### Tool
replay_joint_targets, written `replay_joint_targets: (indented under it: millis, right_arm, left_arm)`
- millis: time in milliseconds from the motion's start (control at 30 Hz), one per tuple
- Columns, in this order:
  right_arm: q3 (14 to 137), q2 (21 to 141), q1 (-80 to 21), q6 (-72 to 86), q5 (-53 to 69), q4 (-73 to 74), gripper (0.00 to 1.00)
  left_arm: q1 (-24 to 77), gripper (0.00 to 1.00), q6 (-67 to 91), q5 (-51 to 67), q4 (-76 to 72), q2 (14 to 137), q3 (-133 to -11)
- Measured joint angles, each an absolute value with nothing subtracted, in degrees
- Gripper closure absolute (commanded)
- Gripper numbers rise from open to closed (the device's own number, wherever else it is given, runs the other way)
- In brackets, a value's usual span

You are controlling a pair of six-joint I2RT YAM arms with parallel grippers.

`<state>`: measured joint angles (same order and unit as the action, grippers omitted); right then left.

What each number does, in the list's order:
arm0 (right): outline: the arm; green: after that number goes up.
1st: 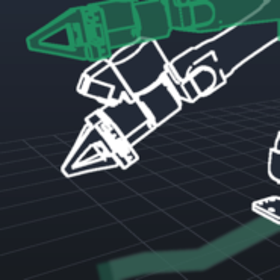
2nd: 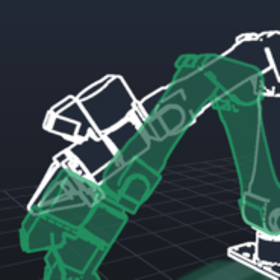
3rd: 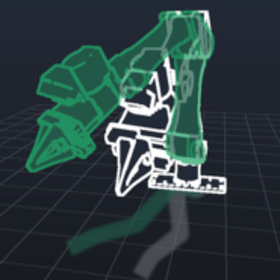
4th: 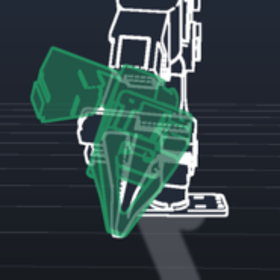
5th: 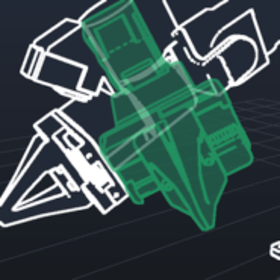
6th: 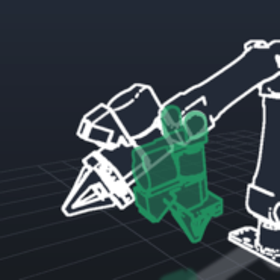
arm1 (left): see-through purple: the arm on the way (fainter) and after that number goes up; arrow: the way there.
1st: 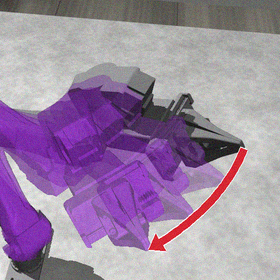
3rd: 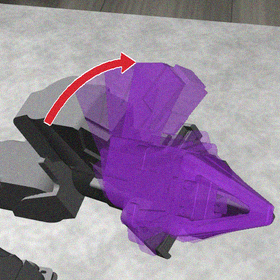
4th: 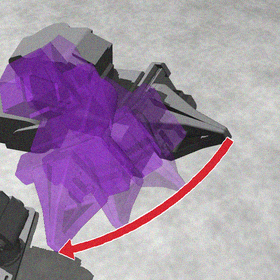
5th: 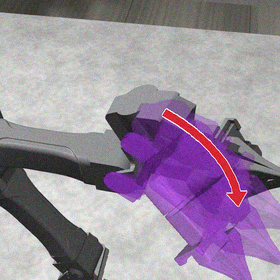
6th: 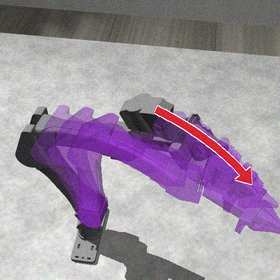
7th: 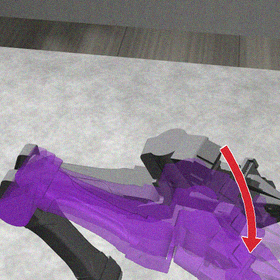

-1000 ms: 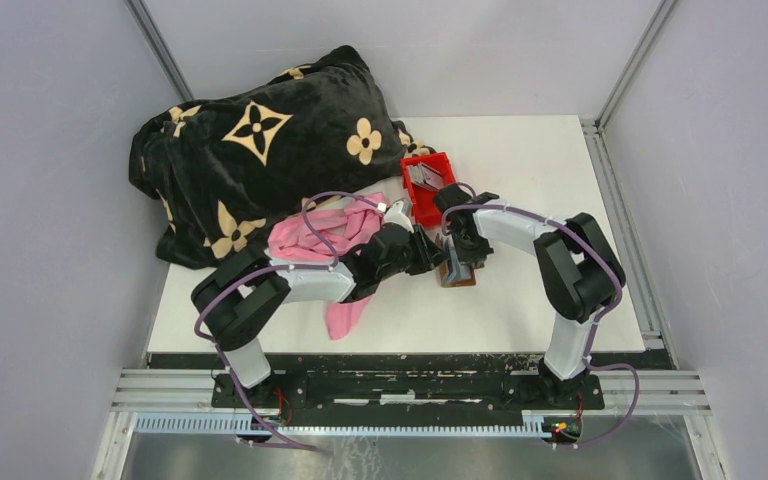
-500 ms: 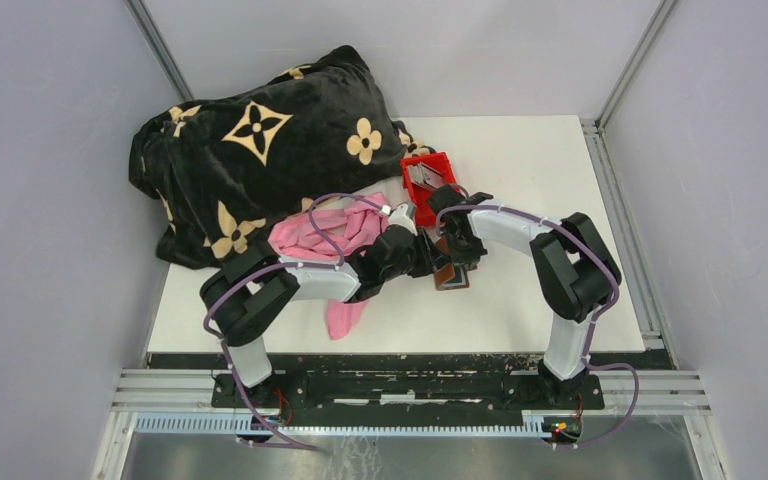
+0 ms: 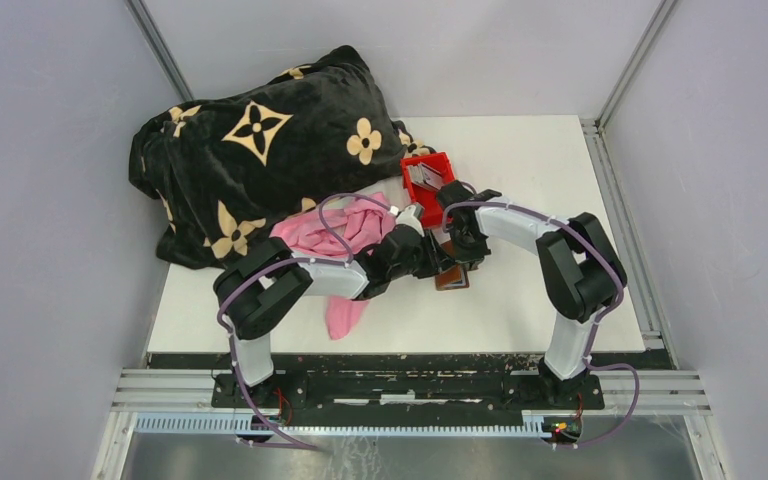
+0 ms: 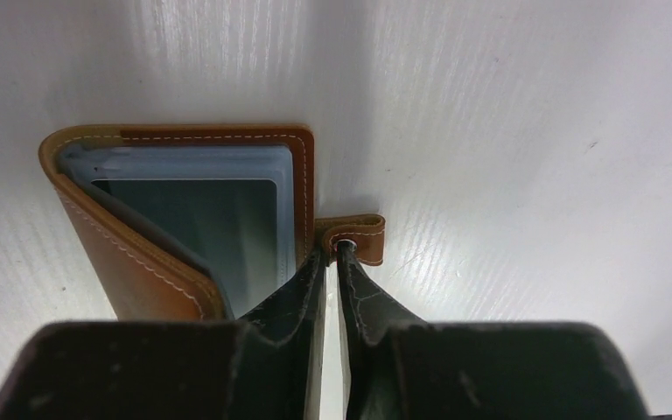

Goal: Put the credit cards into the card holder
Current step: Close the card holder at the center of the board.

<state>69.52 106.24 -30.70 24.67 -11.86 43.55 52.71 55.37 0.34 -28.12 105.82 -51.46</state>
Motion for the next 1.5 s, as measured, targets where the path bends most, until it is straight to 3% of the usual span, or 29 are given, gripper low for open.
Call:
replay_joint_targets:
  millis: [467,767,1500]
  right_arm:
    - [67.7,103.6,-28.2,25.9,-9.3,42.0,0.75]
    - [67.5,101.2,-28.2,25.8,-11.1,41.8,0.61]
    - [67.3,99.1,-28.0,25.7,-13.6,41.9,0.59]
  left_arm:
    - [53.3,0.67,54.2,0.7,-25.7,106.4,-53.6]
    - [53.5,0.67,53.5,0.7,-24.1,106.4,-53.6]
    - [55.3,0.68,50.0,0.5,-17.9,106.6,-54.1]
